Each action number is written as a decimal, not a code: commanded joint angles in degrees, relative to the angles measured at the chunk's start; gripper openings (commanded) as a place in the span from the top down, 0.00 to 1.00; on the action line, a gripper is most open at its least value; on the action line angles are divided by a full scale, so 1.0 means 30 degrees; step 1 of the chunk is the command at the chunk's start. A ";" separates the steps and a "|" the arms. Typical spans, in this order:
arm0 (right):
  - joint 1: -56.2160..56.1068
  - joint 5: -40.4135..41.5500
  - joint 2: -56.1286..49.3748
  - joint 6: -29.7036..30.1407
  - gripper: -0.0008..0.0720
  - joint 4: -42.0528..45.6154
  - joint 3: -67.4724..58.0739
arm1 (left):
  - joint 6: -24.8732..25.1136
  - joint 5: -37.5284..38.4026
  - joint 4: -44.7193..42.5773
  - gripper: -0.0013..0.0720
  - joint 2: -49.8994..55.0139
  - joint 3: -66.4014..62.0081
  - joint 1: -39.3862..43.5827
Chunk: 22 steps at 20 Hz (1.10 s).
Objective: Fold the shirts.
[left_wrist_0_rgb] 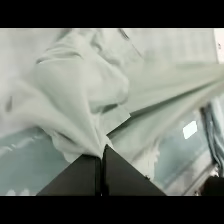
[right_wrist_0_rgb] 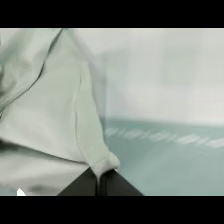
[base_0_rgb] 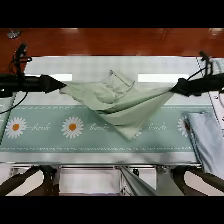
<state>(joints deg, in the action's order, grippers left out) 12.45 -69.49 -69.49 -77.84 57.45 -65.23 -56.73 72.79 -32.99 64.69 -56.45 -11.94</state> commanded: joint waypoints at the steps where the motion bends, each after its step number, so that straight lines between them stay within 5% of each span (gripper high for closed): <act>1: 0.0903 -0.0204 -0.1523 0.0022 0.96 0.1173 -0.4160 | -0.0962 0.1042 0.0000 0.95 -0.3330 0.2280 0.0073; 7: 0.0852 0.0386 -0.6229 -0.0539 0.95 -0.0656 -0.7533 | -0.2062 0.0364 -0.0772 0.95 -0.6586 0.7577 0.0182; 11: -0.0131 0.0080 -0.8910 -0.0772 0.95 -0.1545 -0.7541 | -0.2055 -0.5151 -0.0860 0.95 -0.5173 0.9653 0.0182; 12: -0.0430 0.0029 -0.9340 -0.1100 0.83 -0.1552 -0.7541 | -0.2055 -0.6149 -0.0809 0.95 -0.4473 0.9624 0.0182; 13: -0.0663 -0.0248 -0.9624 -0.1355 0.38 -0.1559 -0.7541 | -0.2018 -0.6798 -0.0561 0.88 -0.3628 0.9515 0.0182; 14: -0.0699 -0.0605 -0.9632 -0.1115 0.14 -0.1530 -0.7541 | -0.1938 -0.6914 -0.0583 0.55 -0.2849 0.9238 0.0182; 15: -0.0561 -0.1239 -0.9486 -0.0925 0.14 -0.1413 -0.7584 | -0.1836 -0.6688 -0.1035 0.03 -0.2047 0.8699 0.0073; 19: 0.1508 -0.6040 -0.7621 -0.0867 0.14 0.2637 -0.7264 | -0.3104 -0.3585 -0.4634 0.03 -0.0277 0.5705 -0.1617; 22: 0.3249 -0.5042 -0.4758 -0.0874 0.14 0.4779 -0.3563 | -0.3708 -0.1348 -0.6710 0.03 -0.0058 0.5595 -0.2608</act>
<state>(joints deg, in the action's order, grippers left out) 18.06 -82.87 -89.76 -80.60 64.71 -83.02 -65.54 62.15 -46.02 62.67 -37.93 -17.15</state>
